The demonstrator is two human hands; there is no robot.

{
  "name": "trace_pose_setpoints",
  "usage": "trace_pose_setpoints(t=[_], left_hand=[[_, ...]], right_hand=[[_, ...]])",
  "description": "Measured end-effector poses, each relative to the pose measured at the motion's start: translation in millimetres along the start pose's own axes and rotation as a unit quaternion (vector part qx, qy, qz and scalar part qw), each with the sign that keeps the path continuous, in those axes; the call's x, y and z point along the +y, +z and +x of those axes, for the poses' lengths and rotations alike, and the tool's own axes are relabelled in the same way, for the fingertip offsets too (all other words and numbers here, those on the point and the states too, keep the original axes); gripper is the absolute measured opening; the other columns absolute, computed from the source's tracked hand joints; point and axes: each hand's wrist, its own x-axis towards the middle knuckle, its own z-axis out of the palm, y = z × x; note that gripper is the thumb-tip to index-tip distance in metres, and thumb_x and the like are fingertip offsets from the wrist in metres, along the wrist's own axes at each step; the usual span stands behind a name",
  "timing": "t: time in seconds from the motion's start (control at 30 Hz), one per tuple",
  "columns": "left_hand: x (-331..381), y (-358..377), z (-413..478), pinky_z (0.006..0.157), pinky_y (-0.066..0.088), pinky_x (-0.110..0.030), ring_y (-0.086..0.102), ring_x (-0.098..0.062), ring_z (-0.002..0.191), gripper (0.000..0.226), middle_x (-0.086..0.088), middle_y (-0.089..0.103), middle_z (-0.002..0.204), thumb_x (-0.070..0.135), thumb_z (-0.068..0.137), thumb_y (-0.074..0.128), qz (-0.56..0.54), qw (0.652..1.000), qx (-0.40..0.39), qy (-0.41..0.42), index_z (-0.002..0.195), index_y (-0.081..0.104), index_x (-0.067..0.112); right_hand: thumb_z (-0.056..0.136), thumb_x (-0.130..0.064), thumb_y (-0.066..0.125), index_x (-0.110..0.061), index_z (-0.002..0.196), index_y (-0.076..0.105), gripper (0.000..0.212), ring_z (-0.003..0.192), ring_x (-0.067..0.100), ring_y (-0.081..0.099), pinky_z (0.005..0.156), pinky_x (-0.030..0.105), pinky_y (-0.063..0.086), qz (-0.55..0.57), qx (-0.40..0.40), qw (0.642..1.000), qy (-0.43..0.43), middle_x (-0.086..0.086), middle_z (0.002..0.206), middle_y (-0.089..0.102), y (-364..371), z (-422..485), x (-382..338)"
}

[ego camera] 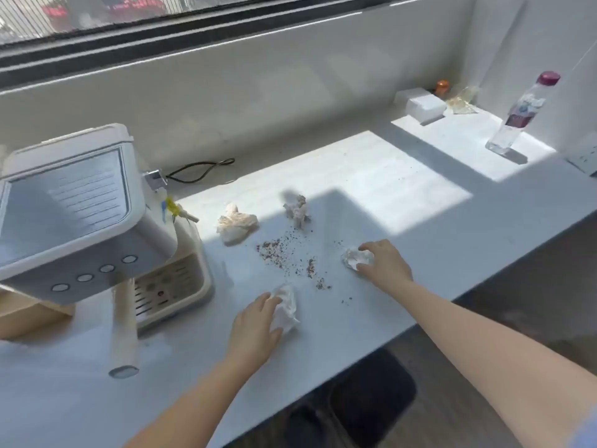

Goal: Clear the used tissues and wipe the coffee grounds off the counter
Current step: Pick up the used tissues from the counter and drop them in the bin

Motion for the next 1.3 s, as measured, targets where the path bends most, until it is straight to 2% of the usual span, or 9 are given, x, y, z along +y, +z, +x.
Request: trace_pose_setpoints(t=[0.1,0.23,0.4,0.53,0.73,0.87,1.0,1.13,1.3], left_hand=[[0,10,10,0.096,0.035,-0.033,0.05,-0.019,0.118,0.034,0.005,0.048,0.134,0.031,0.082,0.062,-0.029,0.999,0.031,-0.007,0.115,0.055,0.031],[1,20,14,0.08,0.034,-0.03,0.055,-0.02,0.094,0.014,0.006,0.058,0.104,0.017,0.081,0.059,-0.051,0.997,0.057,-0.026,0.092,0.063,0.025],[14,21,23,0.073,0.037,-0.031,0.06,-0.019,0.076,0.015,0.011,0.057,0.076,0.009,0.079,0.058,-0.112,0.989,0.088,-0.047,0.081,0.062,0.024],[26,22,25,0.077,0.049,-0.034,0.066,-0.016,0.074,0.021,0.014,0.062,0.069,0.009,0.075,0.066,-0.157,0.979,0.114,-0.067,0.09,0.064,0.024],[65,38,7,0.066,0.041,-0.013,0.066,-0.008,0.07,0.021,0.006,0.075,0.079,0.007,0.073,0.07,-0.18,0.972,0.145,-0.029,0.083,0.076,0.025],[102,61,-20,0.066,0.048,-0.026,0.064,-0.011,0.075,0.021,0.009,0.071,0.08,0.009,0.075,0.069,-0.198,0.975,0.101,0.032,0.084,0.074,0.028],[131,87,-48,0.064,0.042,-0.014,0.061,-0.001,0.075,0.014,0.013,0.069,0.077,0.027,0.078,0.064,-0.173,0.98,0.033,0.098,0.087,0.07,0.035],[146,119,-58,0.062,0.042,-0.013,0.059,0.008,0.08,0.01,0.021,0.068,0.08,0.045,0.082,0.057,-0.221,0.973,-0.067,0.022,0.084,0.066,0.045],[153,172,-47,0.044,0.031,-0.007,0.039,-0.003,0.042,0.044,0.014,0.047,0.042,0.052,0.084,0.055,-0.256,0.955,-0.136,-0.06,0.058,0.059,0.017]], right_hand=[[0.082,-0.026,0.057,-0.032,0.095,0.065,0.017,0.096,0.02,0.053,0.071,0.032,0.045,-0.024,-0.001,1.0,0.007,-0.003,0.103,0.048,12,11,1],[0.082,-0.023,0.063,-0.027,0.083,0.066,0.005,0.083,0.016,0.053,0.062,0.03,0.041,0.019,0.033,0.999,0.026,-0.006,0.095,0.053,26,16,6],[0.082,-0.017,0.064,-0.025,0.073,0.061,0.013,0.073,0.017,0.055,0.057,0.029,0.04,0.077,0.097,0.99,0.065,-0.007,0.082,0.059,39,5,10],[0.08,-0.012,0.065,-0.022,0.075,0.065,0.01,0.075,0.018,0.058,0.063,0.029,0.043,0.122,0.087,0.987,0.066,-0.004,0.081,0.065,36,3,16],[0.081,-0.016,0.07,-0.023,0.073,0.066,0.012,0.076,0.012,0.063,0.064,0.018,0.044,0.276,0.113,0.948,0.112,-0.006,0.078,0.068,36,-40,40],[0.081,-0.016,0.071,-0.019,0.079,0.069,0.004,0.071,0.003,0.061,0.066,0.012,0.047,0.333,0.121,0.927,0.125,-0.009,0.076,0.067,28,-77,65],[0.081,-0.014,0.07,-0.022,0.085,0.063,0.011,0.064,0.003,0.059,0.066,0.015,0.05,0.368,0.164,0.904,0.143,-0.006,0.078,0.066,24,-116,94],[0.081,-0.018,0.069,-0.024,0.08,0.056,0.015,0.054,0.0,0.057,0.057,0.016,0.048,0.396,0.185,0.876,0.202,-0.011,0.072,0.064,42,-154,131],[0.079,-0.015,0.068,-0.021,0.077,0.061,0.009,0.06,0.007,0.061,0.064,0.031,0.052,0.416,0.138,0.849,0.297,-0.008,0.071,0.065,105,-188,180]])
